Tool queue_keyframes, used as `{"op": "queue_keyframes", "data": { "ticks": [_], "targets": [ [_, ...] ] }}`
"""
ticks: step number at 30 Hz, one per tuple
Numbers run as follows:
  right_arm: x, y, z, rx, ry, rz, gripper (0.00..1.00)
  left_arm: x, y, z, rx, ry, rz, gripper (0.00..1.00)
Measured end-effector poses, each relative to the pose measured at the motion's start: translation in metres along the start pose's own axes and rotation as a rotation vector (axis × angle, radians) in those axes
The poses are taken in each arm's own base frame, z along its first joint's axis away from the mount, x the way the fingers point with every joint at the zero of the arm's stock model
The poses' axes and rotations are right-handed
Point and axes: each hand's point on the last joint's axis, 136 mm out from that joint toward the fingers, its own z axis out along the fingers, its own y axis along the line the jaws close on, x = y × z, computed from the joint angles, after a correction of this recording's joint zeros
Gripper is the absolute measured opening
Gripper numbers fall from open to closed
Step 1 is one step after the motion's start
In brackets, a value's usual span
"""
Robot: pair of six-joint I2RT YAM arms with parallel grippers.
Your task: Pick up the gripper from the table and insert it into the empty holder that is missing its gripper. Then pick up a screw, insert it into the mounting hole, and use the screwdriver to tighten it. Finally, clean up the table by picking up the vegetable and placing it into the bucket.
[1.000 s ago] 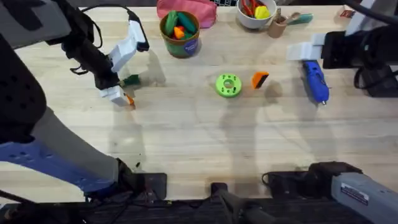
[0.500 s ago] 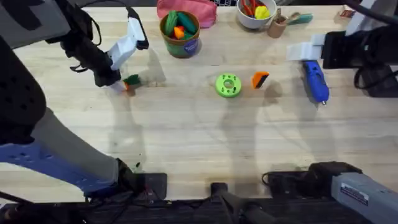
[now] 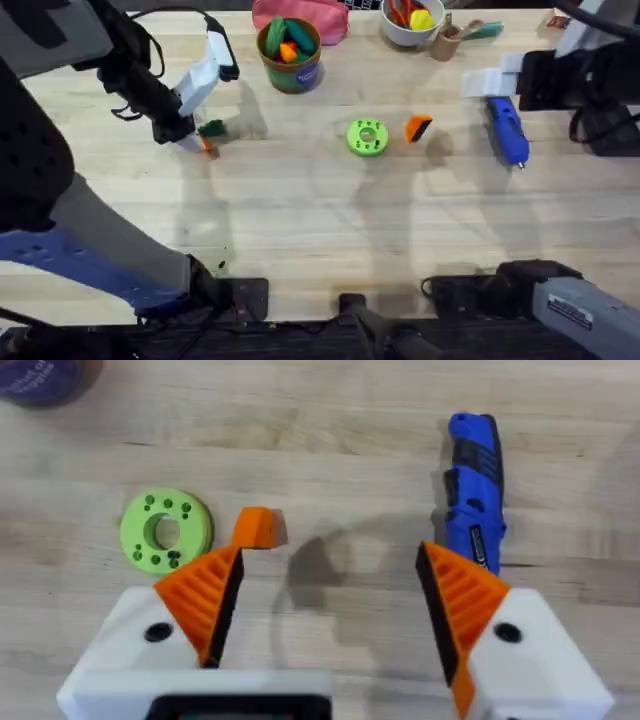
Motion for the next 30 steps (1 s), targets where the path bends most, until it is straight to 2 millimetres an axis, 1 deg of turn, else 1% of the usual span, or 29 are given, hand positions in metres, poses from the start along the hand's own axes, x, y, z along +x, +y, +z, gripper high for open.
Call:
{"op": "queue_keyframes", "data": {
  "ticks": [4,6,10,16,21,25,30],
  "targets": [
    [0.0,0.0,0.0,0.0,0.0,0.0,0.993,0.001,-0.017,-0.003,0.074,0.005,-0.014,0.005],
    [0.0,0.0,0.0,0.0,0.0,0.0,0.992,0.0,-0.021,-0.009,0.092,0.006,-0.018,0.005],
    [0.0,0.0,0.0,0.0,0.0,0.0,0.993,-0.005,-0.017,-0.032,0.098,0.007,-0.019,0.005],
    [0.0,0.0,0.0,0.0,0.0,0.0,0.994,-0.014,-0.01,-0.075,0.081,0.005,-0.016,0.005],
    [0.0,0.0,0.0,0.0,0.0,0.0,0.993,-0.02,-0.001,-0.102,0.035,-0.002,-0.007,0.005],
    [0.0,0.0,0.0,0.0,0.001,0.0,0.993,-0.023,0.005,-0.113,0.006,-0.008,-0.001,0.005],
    [0.0,0.0,0.0,0.0,0.0,0.0,0.994,-0.024,0.006,-0.115,-0.003,-0.01,0.001,0.005]
  ]
}}
